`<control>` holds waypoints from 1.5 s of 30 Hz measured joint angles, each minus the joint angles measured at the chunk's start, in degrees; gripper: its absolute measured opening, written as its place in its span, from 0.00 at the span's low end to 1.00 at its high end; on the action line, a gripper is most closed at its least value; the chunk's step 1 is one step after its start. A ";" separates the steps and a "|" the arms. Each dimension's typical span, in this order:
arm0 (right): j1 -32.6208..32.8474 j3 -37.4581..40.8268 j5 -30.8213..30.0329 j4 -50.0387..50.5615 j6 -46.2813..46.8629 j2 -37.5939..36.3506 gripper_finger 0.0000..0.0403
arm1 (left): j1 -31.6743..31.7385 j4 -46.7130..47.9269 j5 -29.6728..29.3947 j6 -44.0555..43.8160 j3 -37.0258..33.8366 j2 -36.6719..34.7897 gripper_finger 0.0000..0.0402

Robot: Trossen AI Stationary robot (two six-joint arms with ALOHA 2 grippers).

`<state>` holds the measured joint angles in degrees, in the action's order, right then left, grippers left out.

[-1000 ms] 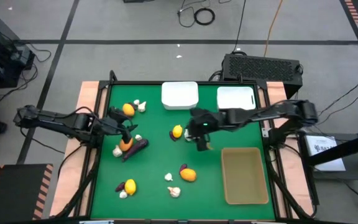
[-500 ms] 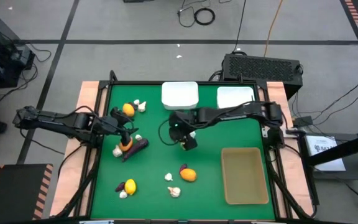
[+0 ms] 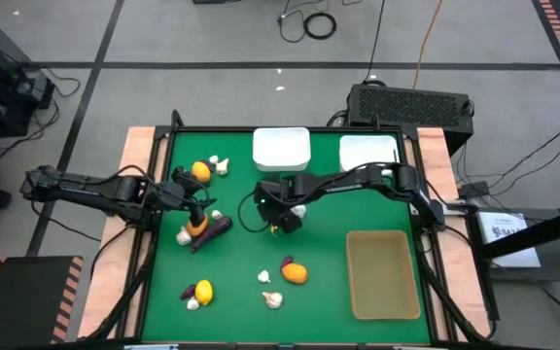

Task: Sort produce into baskets
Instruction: Put the lemon into the left white bin

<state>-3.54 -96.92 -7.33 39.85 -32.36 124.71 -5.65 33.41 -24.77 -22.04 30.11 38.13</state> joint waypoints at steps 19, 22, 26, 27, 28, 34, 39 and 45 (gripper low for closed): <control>-3.23 -0.04 3.17 2.87 3.21 0.01 0.82 | 0.00 -1.44 -0.79 0.33 0.00 0.00 0.63; -3.23 -0.04 3.17 2.84 3.48 0.06 0.76 | 0.00 -1.44 -0.79 0.37 0.00 0.00 0.63; -3.23 -0.04 3.15 2.89 4.45 0.06 0.65 | 0.00 -1.40 -0.79 0.37 0.00 0.00 0.63; -3.23 -0.04 3.12 2.92 4.66 0.06 0.63 | 0.00 -1.40 -0.80 0.37 0.00 0.00 0.63; -3.23 -0.05 3.10 2.96 4.85 0.06 0.61 | 0.00 -1.40 -0.80 0.37 0.00 0.00 0.63; -3.07 -0.69 2.95 4.51 5.25 -0.67 0.57 | 0.00 -0.95 -0.83 0.42 -0.01 0.00 0.63; -3.50 -4.76 2.99 7.64 5.52 -3.53 0.59 | 0.00 -0.92 -1.23 0.46 -0.02 0.00 0.63; -7.43 -7.51 2.95 7.67 5.39 -6.56 0.59 | 0.00 -0.83 -2.49 0.46 -0.02 0.00 0.63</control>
<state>-10.97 -104.43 -4.38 47.53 -26.97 118.15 -5.65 32.57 -27.27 -21.59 30.09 38.13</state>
